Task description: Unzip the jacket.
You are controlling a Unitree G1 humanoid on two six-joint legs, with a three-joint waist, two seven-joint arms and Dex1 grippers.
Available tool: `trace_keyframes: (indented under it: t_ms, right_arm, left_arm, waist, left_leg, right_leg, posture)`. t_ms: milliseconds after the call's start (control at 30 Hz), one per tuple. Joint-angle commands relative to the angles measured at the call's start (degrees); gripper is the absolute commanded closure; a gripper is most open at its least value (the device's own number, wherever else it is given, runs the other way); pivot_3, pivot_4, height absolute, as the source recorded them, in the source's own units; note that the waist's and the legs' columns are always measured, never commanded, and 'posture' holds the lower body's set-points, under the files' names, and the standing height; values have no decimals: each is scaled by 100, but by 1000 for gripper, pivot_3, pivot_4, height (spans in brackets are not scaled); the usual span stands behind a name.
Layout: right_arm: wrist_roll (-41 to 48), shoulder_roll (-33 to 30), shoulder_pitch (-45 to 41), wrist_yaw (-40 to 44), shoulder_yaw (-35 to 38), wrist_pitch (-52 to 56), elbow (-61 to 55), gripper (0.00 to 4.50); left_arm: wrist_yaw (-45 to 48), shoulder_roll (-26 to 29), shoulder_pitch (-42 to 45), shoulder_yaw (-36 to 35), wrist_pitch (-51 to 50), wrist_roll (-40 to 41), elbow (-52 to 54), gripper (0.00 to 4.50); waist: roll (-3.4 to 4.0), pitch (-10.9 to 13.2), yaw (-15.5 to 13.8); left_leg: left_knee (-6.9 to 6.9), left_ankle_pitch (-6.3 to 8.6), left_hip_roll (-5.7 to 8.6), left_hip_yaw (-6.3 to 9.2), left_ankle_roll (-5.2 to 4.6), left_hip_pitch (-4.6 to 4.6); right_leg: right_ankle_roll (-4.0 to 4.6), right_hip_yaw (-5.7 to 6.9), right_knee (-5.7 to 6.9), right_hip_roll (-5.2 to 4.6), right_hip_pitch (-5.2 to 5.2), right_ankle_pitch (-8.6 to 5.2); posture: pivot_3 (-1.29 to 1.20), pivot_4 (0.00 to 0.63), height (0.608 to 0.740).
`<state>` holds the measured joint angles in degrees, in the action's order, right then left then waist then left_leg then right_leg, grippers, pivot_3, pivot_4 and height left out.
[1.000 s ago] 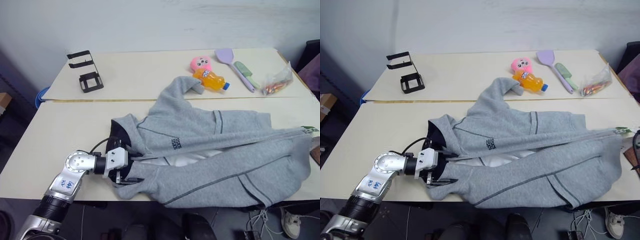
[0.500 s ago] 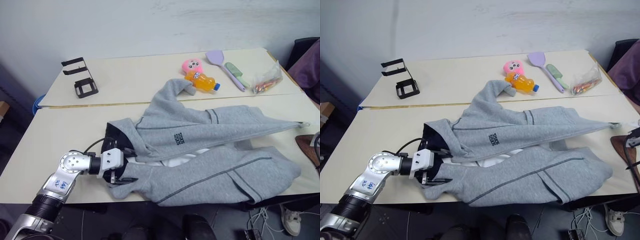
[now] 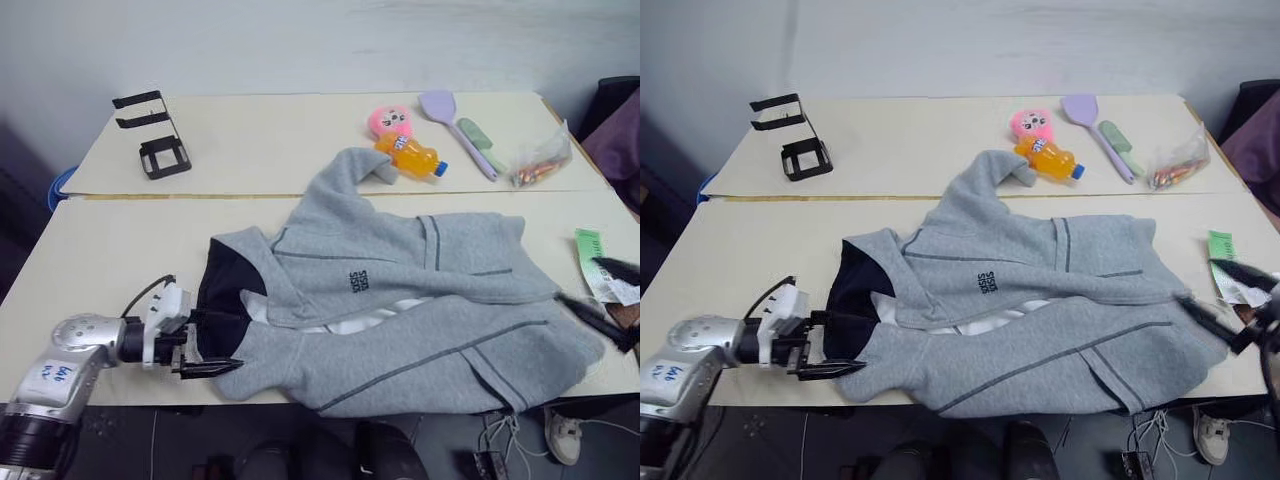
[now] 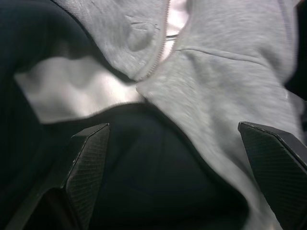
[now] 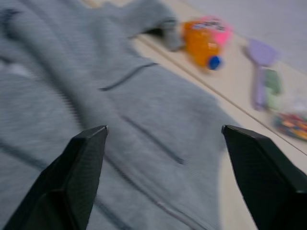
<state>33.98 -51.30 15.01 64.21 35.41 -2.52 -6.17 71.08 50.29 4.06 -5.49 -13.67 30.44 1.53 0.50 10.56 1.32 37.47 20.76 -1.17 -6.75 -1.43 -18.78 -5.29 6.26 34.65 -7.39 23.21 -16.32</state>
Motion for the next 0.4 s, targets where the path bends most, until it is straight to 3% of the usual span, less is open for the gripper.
trace_keyframes:
  t_ms: [33, 133, 200, 400]
  right_arm:
    - [-214, 291, 320, 279, -523, -436, -998, 26]
    - [-214, 469, 700, 536, -943, -333, -1197, 26]
    - [-529, 602, 690, 677, -1148, -849, -935, 26]
    - [-702, 930, 339, 483, -1124, -1385, -330, 26]
  left_arm:
    - [43, 109, -313, -515, 657, -238, -38, 0]
    - [94, 116, -758, -742, 952, -410, -134, 0]
    - [113, 90, -1064, -882, 1015, -389, 6, 0]
    - [-261, -78, -1546, -1149, 973, -362, 530, 0]
  waist:
    - [0, 0, -6]
    - [0, 0, -32]
    - [-1, 1, -62]
    - [-24, 15, -103]
  left_leg:
    - [13, 3, 2, 1, -5, -24]
    - [26, 14, 2, 8, -5, -53]
    - [31, 25, 4, 7, -19, -62]
    - [80, 55, 19, 0, -57, -71]
  right_leg:
    - [-5, 1, 2, -3, 20, 3]
    - [-5, 18, 6, 2, 41, 3]
    - [-6, 25, 12, 5, 39, 3]
    - [-31, 9, -30, -20, 22, 17]
  posture:
    - [0, 150, 740]
    - [0, 150, 740]
    - [0, 150, 740]
    - [0, 150, 740]
